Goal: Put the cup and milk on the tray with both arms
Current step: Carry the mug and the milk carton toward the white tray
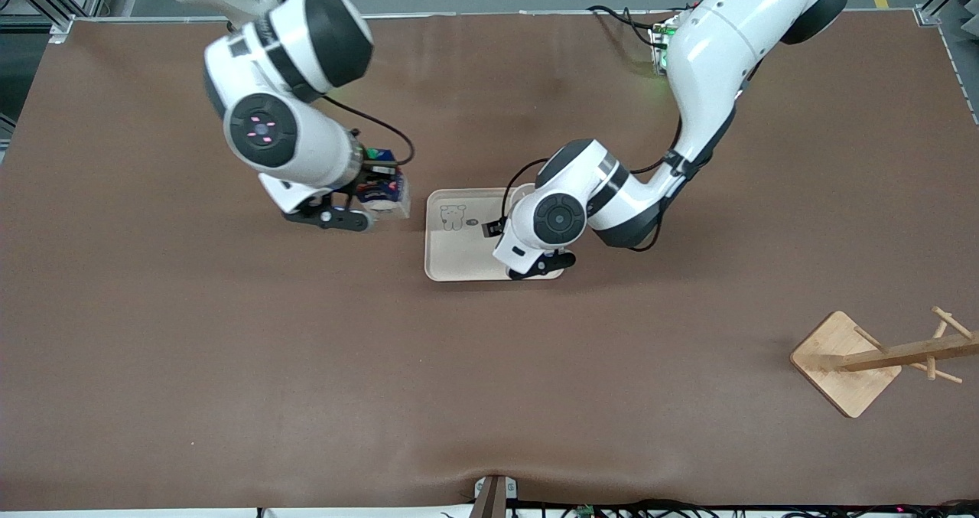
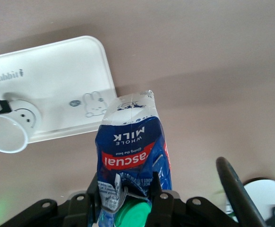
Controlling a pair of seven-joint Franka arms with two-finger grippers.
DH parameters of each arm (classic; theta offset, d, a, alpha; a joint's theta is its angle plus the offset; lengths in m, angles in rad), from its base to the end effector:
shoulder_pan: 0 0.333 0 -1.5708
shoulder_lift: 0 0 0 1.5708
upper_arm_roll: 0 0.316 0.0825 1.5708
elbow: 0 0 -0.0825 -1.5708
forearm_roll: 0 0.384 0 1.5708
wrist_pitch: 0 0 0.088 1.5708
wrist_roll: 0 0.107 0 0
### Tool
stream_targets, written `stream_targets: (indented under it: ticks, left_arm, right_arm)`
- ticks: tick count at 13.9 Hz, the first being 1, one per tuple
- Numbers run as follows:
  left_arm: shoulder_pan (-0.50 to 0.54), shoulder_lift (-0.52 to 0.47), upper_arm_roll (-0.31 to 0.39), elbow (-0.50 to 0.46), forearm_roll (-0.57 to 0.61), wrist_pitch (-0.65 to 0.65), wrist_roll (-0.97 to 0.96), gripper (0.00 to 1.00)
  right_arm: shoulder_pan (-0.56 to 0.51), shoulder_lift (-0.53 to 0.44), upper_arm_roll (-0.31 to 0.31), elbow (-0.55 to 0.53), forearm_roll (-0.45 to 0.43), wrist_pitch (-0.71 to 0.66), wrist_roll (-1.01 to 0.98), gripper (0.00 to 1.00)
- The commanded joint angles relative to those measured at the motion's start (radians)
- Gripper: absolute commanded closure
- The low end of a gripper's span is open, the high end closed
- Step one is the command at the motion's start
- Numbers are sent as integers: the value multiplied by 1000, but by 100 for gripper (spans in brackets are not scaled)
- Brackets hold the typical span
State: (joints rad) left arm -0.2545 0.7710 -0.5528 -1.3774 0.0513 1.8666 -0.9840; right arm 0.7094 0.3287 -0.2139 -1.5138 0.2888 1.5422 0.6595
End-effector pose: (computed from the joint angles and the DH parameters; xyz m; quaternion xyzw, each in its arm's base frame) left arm 0.5460 -0.4486 0.2923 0.9740 0.1248 -0.1849 0.0381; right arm 0.5270 0.3382 0.4599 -0.9787 0.0969 0.1803 0.0119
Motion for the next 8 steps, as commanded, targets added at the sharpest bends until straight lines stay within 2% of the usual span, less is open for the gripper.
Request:
stream_targets:
  ticks: [1, 4, 8]
  left_arm:
    - [67, -111, 20, 49, 48, -142, 8, 0]
    - [174, -217, 27, 49, 54, -147, 63, 0]
    - [320, -311, 28, 44, 157, -155, 195, 0]
  right_arm:
    - [42, 47, -12, 24, 85, 76, 109, 100]
    - [91, 96, -13, 30, 130, 150, 124, 100]
    - [119, 118, -13, 26, 90, 240, 135, 100]
